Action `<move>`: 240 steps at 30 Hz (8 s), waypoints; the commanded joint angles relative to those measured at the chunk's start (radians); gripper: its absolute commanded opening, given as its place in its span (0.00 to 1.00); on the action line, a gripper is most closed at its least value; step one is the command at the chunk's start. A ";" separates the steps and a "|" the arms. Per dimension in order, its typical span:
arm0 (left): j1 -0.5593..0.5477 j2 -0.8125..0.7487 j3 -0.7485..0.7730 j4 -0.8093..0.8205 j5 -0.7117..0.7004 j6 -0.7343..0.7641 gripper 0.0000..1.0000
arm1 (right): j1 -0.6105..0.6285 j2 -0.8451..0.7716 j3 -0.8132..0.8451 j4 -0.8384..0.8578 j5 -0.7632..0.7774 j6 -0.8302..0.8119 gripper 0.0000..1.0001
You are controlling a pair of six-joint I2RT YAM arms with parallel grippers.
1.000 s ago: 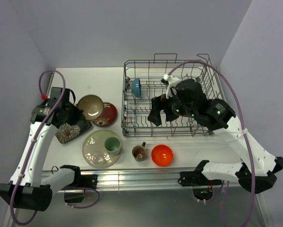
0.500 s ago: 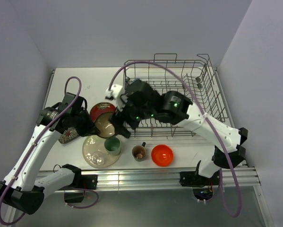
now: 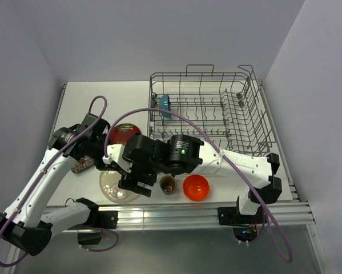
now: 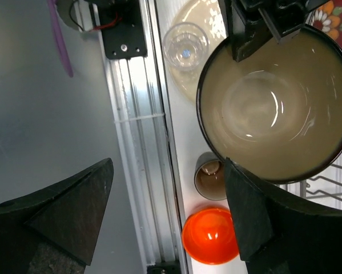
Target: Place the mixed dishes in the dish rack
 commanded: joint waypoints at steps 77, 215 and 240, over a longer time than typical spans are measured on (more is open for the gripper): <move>-0.053 -0.118 0.024 0.628 0.110 -0.203 0.99 | -1.098 -0.096 -0.672 1.856 -0.821 1.259 0.00; -0.274 0.121 0.116 0.484 0.060 -0.200 0.99 | -1.043 -0.349 -0.548 0.272 0.155 0.374 1.00; -0.450 0.175 0.221 0.520 -0.046 -0.349 0.99 | -0.584 -0.971 -1.356 0.223 0.111 0.994 0.82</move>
